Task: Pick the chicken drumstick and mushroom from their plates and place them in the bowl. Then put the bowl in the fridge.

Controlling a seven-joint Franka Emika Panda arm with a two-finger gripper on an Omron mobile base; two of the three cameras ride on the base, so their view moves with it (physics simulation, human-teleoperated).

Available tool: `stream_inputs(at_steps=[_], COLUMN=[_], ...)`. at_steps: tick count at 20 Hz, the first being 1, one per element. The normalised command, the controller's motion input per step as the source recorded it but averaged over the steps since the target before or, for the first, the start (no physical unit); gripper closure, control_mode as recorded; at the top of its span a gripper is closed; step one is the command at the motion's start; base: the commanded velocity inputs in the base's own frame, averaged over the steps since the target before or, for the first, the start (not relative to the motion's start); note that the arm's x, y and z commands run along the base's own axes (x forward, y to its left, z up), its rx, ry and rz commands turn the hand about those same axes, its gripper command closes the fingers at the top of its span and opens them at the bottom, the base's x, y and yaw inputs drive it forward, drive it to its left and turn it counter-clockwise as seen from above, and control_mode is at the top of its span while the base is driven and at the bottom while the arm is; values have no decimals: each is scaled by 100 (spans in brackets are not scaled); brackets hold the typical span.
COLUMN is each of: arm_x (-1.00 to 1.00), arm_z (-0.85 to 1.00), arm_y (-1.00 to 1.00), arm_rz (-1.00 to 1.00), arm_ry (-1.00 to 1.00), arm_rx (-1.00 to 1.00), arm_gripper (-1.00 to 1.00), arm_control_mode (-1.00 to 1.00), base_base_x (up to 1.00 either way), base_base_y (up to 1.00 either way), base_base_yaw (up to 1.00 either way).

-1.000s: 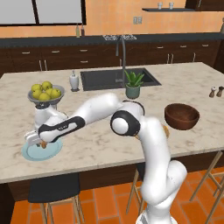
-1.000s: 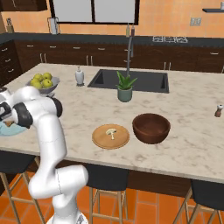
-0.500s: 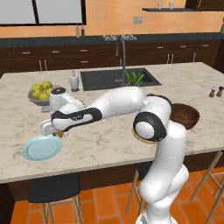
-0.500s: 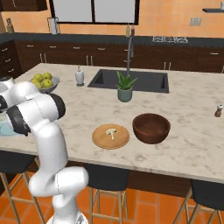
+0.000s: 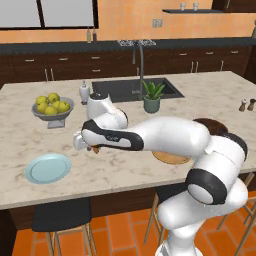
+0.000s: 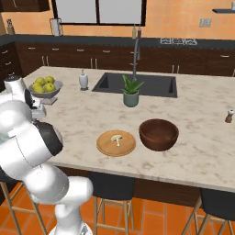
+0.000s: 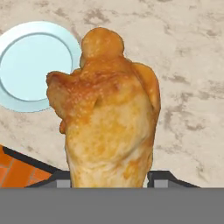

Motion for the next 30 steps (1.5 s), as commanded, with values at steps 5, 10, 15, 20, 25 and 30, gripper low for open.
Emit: stream_inputs(at_steps=[5, 10, 15, 20, 25, 30], arm_x=[-15, 6, 5, 14, 22, 22], arm_z=[7, 6, 27, 27, 5, 1], arm_y=[-100, -100, -100, -100, -98, -89], arm_rz=[-15, -20, -29, -33, -34, -36], arm_ry=[0, 0, 1, 5, 6, 7], arm_rx=[0, 0, 0, 0, 0, 0], arm_gripper=[100, 100, 100, 100, 100, 100], arm_control_mode=[-100, -100, -100, -100, -100, -100], base_base_x=[0, 0, 0, 0, 0, 0], base_base_y=[0, 0, 0, 0, 0, 0], base_base_yaw=[0, 0, 0, 0, 0, 0])
